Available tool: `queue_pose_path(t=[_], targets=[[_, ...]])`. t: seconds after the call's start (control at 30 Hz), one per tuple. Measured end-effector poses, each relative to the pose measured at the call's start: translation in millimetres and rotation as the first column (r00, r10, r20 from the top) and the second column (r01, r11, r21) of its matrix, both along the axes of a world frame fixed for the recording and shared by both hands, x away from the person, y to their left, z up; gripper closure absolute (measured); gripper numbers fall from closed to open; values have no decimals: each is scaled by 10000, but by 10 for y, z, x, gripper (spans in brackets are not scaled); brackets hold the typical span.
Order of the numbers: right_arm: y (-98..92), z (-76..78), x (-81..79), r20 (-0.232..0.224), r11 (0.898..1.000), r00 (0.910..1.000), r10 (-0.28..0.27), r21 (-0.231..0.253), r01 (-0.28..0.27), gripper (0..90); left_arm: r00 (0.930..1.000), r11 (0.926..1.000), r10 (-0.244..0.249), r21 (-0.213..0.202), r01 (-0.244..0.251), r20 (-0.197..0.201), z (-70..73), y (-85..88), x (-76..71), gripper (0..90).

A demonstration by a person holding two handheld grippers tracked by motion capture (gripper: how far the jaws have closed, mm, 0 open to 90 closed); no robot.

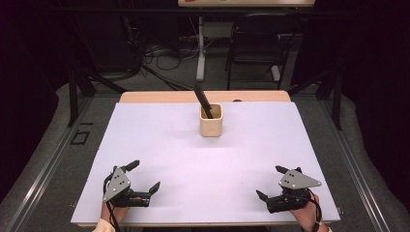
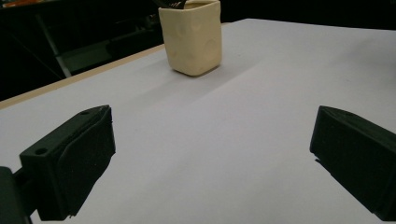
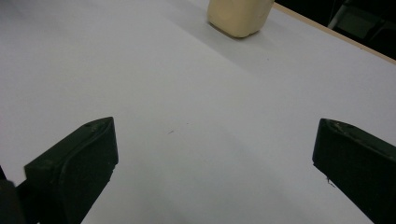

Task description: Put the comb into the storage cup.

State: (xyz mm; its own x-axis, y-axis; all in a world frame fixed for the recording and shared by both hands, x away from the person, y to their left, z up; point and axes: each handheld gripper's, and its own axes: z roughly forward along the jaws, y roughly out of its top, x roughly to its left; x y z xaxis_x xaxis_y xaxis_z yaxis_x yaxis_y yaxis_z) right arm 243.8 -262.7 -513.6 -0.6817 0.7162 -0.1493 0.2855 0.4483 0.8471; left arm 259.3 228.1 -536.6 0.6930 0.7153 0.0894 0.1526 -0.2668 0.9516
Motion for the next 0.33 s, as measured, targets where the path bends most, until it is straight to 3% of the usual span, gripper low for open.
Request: queue_pose_path(t=[0.33], targets=[[-29,-13,1,175,10000,9998,17,93,-19,0,10000,10000,20,0,-20,8,3,0,9,1]])
